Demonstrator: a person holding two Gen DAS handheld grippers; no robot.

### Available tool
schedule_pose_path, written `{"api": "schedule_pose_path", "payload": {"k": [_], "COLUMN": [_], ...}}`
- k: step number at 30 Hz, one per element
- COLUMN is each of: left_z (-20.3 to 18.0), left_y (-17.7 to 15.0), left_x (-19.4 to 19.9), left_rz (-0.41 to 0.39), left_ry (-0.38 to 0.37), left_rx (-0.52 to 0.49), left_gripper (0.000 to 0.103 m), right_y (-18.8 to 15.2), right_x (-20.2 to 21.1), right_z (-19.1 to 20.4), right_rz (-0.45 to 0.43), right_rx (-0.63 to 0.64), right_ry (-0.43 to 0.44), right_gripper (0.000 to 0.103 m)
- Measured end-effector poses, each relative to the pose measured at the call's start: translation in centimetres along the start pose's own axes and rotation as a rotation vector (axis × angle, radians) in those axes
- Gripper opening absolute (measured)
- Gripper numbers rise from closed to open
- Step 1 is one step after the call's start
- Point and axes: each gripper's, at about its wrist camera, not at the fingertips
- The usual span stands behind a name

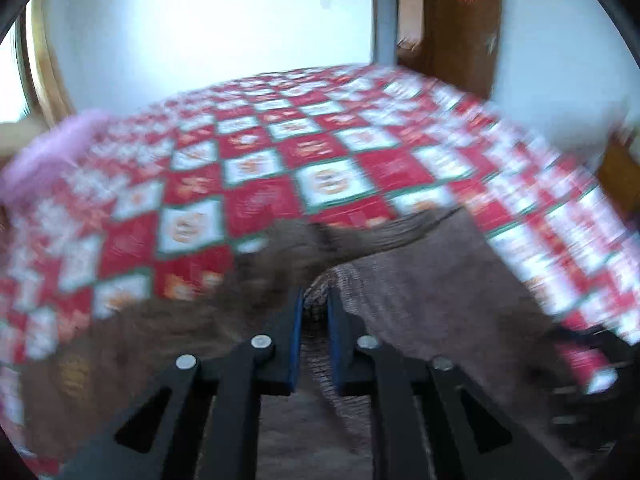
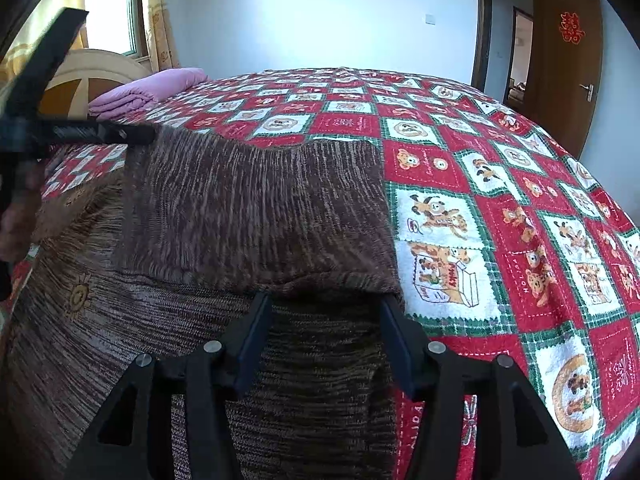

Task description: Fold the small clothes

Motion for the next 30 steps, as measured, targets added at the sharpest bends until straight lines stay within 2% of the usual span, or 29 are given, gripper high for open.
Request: {"api": "schedule_pose_path", "payload": {"k": [1, 2, 3, 4, 6, 8, 10, 12, 14, 16, 17, 18, 21, 23, 25, 28, 30], "left_z": [-0.4, -0.6, -0.6, -0.4, -0.1, 0.0, 0.3, 0.3, 0.1, -0.1, 0.3, 0.8, 2.3, 3.2, 4.2, 5.0, 5.9], "left_y": [-0.3, -0.7, -1.5, -2.4, -4.1, -5.5, -6.8, -8.1, -9.0, -10.7, -11.8, -13.1, -17.6, -20.9, -23.7, -25.1, -25.1], "left_x": [-1.2, -2.5, -3.5, -3.8, -3.1, -1.6, 0.4, 1.7, 1.4, 1.4, 2.3, 3.6, 6.6, 8.8, 11.0, 12.8, 13.4], "left_rz": [0.04, 0.091, 0.123, 0.142, 0.161, 0.162, 0.13, 0.116, 0.14, 0.178, 0.156, 0.134, 0.125, 0.096, 0.047, 0.009, 0.004], "left_ry": [0.078, 0.161, 0.243, 0.243, 0.178, 0.164, 0.125, 0.101, 0.085, 0.087, 0.079, 0.065, 0.017, 0.007, 0.009, 0.051, 0.095], "left_rx": [-0.037, -0.07, -0.093, -0.089, -0.073, -0.067, -0.051, -0.044, -0.066, -0.084, -0.067, -0.042, 0.025, 0.085, 0.116, 0.135, 0.151], "left_gripper": [0.046, 0.068, 0.066, 0.065, 0.065, 0.066, 0.075, 0.093, 0.094, 0.094, 0.094, 0.094, 0.097, 0.103, 0.103, 0.103, 0.103], "right_y": [0.0, 0.0, 0.0, 0.0, 0.3, 1.3, 2.7, 3.8, 4.3, 3.5, 2.8, 2.5, 2.9, 3.7, 4.3, 4.1, 3.1], "right_x": [0.0, 0.1, 0.3, 0.6, 2.1, 4.0, 4.7, 3.6, 0.6, -2.4, -3.1, -2.4, -0.9, 0.1, 0.3, -1.5, -3.1], "right_z": [-0.1, -0.2, -0.4, -0.6, -1.5, -2.3, -2.7, -2.3, -1.7, -1.0, -0.7, -0.2, 1.4, 3.2, 6.3, 11.0, 13.8], "right_rz": [-0.001, -0.003, -0.008, -0.021, -0.072, -0.156, -0.208, -0.182, -0.071, 0.07, 0.116, 0.086, 0.1, 0.077, 0.064, 0.097, 0.135], "right_rx": [-0.004, -0.008, -0.017, -0.028, -0.057, -0.075, -0.08, -0.055, -0.017, 0.002, 0.015, 0.044, 0.069, 0.07, 0.107, 0.135, 0.159], "right_ry": [0.001, 0.004, 0.013, 0.024, 0.063, 0.039, 0.02, 0.042, 0.092, 0.062, 0.057, 0.035, 0.03, 0.084, 0.144, 0.246, 0.256], "right_gripper": [0.056, 0.057, 0.057, 0.057, 0.057, 0.057, 0.057, 0.057, 0.057, 0.056, 0.057, 0.057, 0.057, 0.056, 0.057, 0.056, 0.056]}}
Point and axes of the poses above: each gripper's, at about its wrist camera, not at the fingertips, and x roughly against the way its jaws point, z to its left, y to its top, and after that the axes turned 4 degrees about -x, right-handed
